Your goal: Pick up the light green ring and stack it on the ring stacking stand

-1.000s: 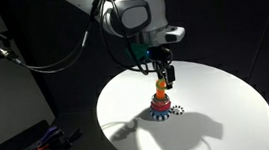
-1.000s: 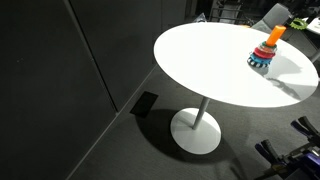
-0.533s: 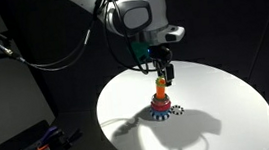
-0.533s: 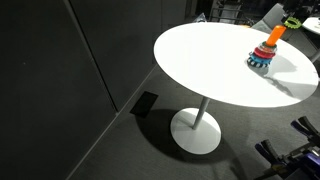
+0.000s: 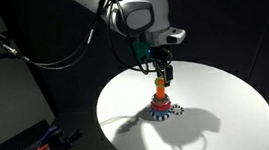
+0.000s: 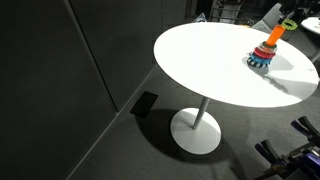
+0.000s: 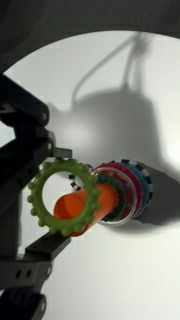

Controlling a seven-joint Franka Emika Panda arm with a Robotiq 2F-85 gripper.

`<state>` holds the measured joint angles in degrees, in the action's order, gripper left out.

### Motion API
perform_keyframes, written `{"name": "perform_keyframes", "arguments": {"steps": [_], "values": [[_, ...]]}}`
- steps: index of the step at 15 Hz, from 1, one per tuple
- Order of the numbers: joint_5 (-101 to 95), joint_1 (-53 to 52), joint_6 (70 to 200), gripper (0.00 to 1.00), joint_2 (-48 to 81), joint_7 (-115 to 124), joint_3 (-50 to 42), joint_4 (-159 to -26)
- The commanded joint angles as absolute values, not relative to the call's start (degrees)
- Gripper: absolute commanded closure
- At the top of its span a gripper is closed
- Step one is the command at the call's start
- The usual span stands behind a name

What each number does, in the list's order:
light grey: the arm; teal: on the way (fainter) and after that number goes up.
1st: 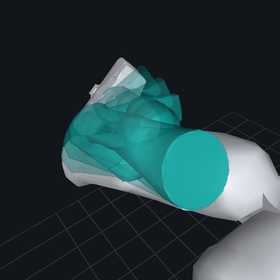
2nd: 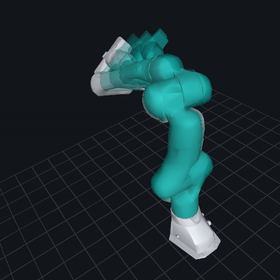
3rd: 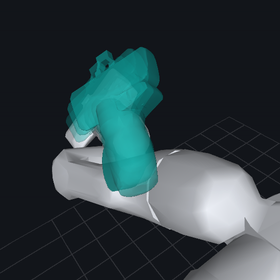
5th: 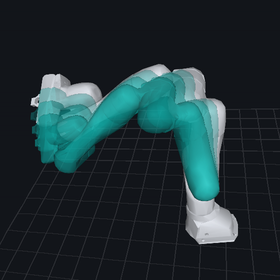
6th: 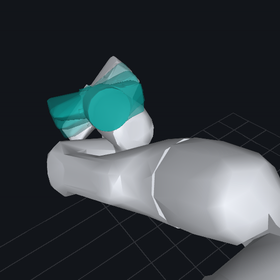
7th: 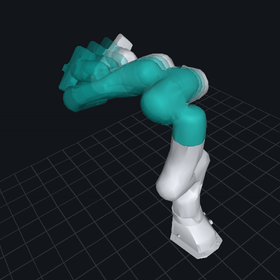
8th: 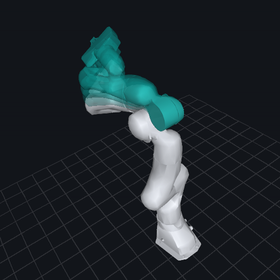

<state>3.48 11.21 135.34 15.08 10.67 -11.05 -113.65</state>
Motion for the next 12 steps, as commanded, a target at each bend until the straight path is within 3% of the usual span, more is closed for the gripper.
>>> {"name": "perform_keyframes", "arguments": {"steps": [1, 12], "values": [[5.9, 11.9, 132.6, 0.51, 16.3, 8.9, -10.6, -110.9], [7.5, 12.0, 129.5, 0.51, 18.5, 8.5, -10.6, -108.6]]}}
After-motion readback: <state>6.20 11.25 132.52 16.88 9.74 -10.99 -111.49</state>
